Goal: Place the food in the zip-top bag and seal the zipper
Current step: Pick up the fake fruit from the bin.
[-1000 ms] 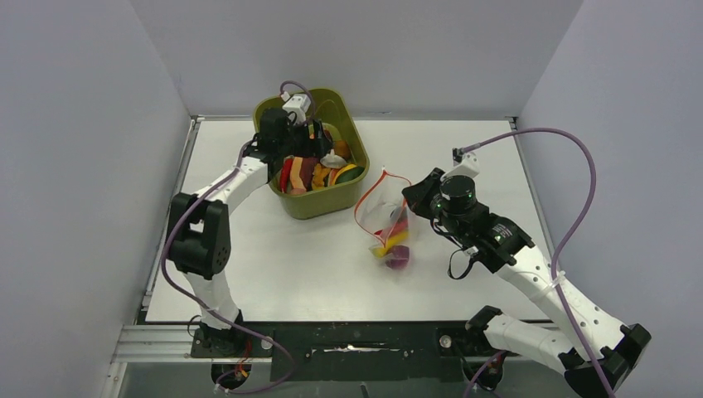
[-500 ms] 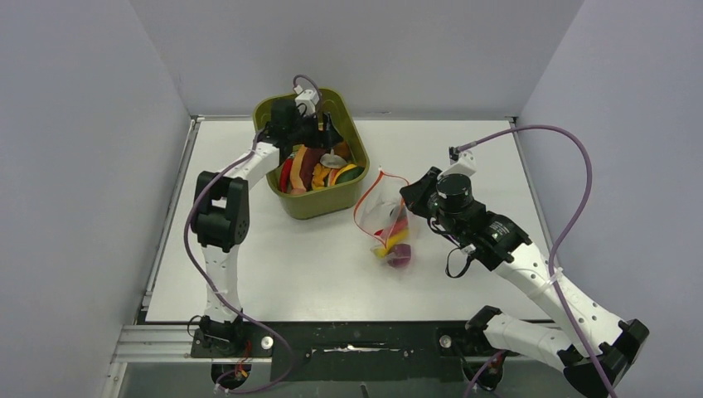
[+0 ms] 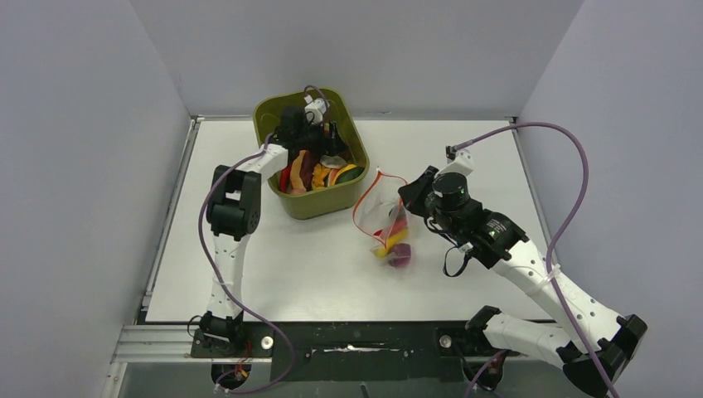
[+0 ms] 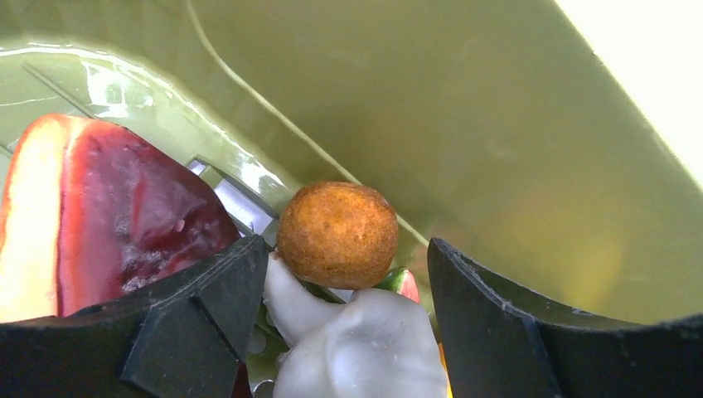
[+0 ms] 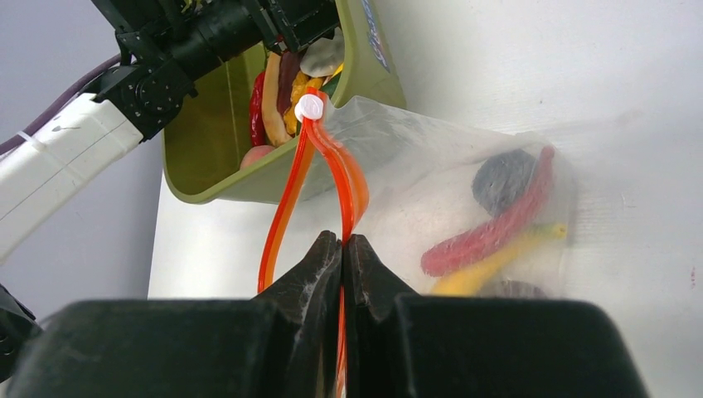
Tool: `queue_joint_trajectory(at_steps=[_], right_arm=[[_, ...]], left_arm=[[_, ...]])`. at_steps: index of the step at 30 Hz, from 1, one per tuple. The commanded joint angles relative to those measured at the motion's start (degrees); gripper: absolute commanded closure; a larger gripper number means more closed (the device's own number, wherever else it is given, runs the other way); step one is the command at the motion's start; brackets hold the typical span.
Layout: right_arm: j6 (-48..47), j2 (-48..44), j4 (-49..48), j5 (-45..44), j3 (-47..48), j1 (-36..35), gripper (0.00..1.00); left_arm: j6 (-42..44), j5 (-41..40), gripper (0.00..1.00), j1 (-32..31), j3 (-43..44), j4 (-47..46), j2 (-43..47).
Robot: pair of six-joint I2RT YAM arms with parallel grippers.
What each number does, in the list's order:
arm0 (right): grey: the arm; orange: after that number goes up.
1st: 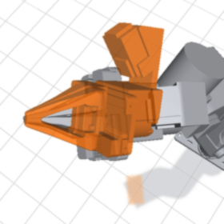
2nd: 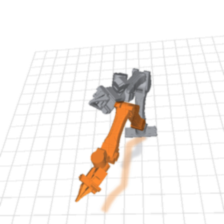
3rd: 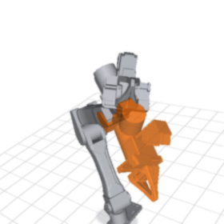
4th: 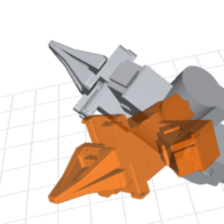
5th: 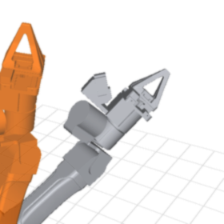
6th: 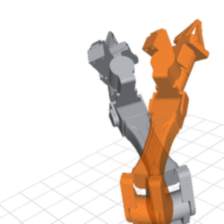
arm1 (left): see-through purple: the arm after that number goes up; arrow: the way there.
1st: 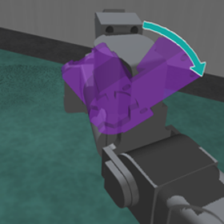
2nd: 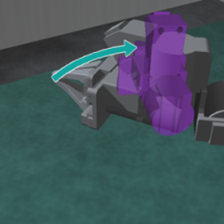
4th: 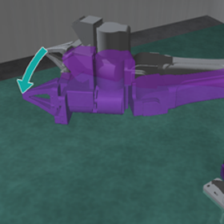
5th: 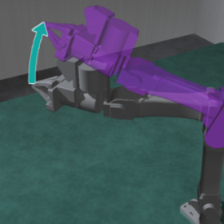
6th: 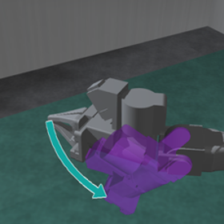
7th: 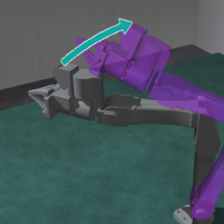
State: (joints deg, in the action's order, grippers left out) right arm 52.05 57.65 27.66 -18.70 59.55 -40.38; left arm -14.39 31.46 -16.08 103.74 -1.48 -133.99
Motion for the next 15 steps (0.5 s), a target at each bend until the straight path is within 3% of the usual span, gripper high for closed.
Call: queue_joint_trajectory(at_steps=[1, 4, 8, 15], right_arm=[[-0.28, -0.56, -2.05, -2.27, 2.51, -0.57, 1.00], [-0.44, -0.67, -2.33, -2.41, 2.33, -0.58, 1.00], [-0.55, -0.90, -2.35, -2.31, 2.20, -0.66, 1.00], [0.23, -1.92, -3.13, -1.97, 0.49, -0.66, 1.00]], left_arm=[[-0.72, 4.43, 0.31, -0.03, 3.33, -2.14, -0.73], [-1.95, 5.32, 0.37, 0.04, 4.04, -2.47, -2.28], [-2.48, 5.98, 0.55, 0.06, 4.70, -1.58, -2.66], [-1.72, 4.09, 0.68, 0.13, 2.91, -1.26, 1.27]])
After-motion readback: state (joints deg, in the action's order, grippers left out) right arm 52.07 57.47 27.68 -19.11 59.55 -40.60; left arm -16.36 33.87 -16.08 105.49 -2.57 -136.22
